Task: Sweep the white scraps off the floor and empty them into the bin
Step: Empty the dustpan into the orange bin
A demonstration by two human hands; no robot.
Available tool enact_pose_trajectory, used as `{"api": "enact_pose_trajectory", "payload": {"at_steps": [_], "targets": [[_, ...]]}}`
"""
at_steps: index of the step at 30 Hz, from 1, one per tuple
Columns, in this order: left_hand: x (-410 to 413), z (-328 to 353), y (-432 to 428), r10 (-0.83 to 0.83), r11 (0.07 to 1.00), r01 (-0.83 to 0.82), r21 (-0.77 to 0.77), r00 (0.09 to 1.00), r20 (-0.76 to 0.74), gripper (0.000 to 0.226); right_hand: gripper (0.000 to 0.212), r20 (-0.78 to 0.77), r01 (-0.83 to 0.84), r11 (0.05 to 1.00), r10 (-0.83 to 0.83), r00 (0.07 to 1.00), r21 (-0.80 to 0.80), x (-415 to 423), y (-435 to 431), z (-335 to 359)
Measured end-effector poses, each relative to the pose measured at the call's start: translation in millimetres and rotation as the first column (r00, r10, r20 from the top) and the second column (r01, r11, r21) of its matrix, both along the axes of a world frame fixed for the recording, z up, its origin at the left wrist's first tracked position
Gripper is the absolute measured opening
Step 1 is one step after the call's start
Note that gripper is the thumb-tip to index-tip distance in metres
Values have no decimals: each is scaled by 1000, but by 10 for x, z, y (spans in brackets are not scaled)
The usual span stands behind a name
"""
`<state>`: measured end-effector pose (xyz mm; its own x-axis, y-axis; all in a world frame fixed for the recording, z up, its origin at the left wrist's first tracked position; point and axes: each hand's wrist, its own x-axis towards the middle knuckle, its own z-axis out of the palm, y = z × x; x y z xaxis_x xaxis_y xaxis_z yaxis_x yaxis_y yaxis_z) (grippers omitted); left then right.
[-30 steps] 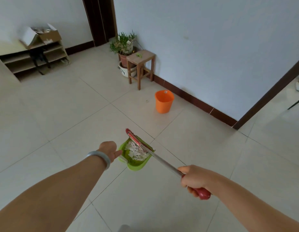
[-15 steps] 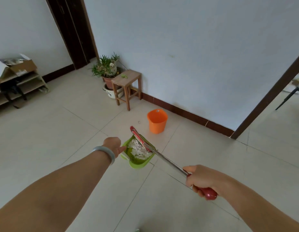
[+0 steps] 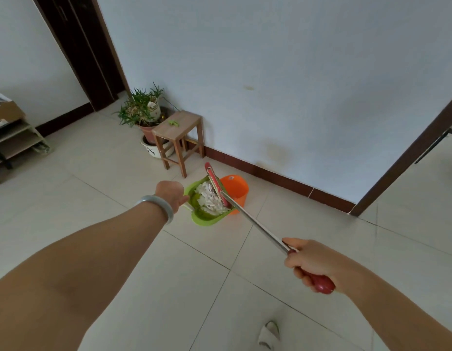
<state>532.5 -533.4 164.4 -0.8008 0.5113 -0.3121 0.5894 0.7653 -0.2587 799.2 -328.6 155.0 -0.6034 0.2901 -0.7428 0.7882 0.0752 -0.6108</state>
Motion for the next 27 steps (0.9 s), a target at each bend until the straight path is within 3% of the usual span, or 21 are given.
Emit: {"api": "enact_pose_trajectory", "payload": {"at_steps": [5, 8, 13, 16, 18, 23, 27], "targets": [[-300, -51, 576, 135, 979, -139, 148, 990, 38, 47, 63, -17, 2, 1000, -2, 1000, -16, -395, 635, -53], [-439, -34, 915, 301, 894, -335, 298, 941, 155, 42, 64, -14, 0, 1000, 0, 1000, -24, -611, 1009, -58], [-650, -72, 1371, 490, 646, -617, 449, 786, 376, 39, 64, -16, -2, 999, 2, 1000, -33, -878, 1505, -79], [-776, -228, 1535, 501, 586, -634, 505, 773, 389, 32, 66, -12, 8, 999, -9, 1000, -45, -969, 1664, -152], [-916, -342, 1624, 540, 392, -734, 555, 672, 507, 31, 66, -11, 14, 999, -14, 1000, -52, -1027, 1725, -176], [-955, -433, 1883, 526, 398, -667, 629, 728, 439, 36, 66, 3, 46, 996, -46, 999, -80, -1124, 1803, -266], [-992, -523, 1981, 490, 494, -614, 616, 781, 386, 38, 65, 16, 75, 994, -74, 997, -81, -1161, 1820, -306]]}}
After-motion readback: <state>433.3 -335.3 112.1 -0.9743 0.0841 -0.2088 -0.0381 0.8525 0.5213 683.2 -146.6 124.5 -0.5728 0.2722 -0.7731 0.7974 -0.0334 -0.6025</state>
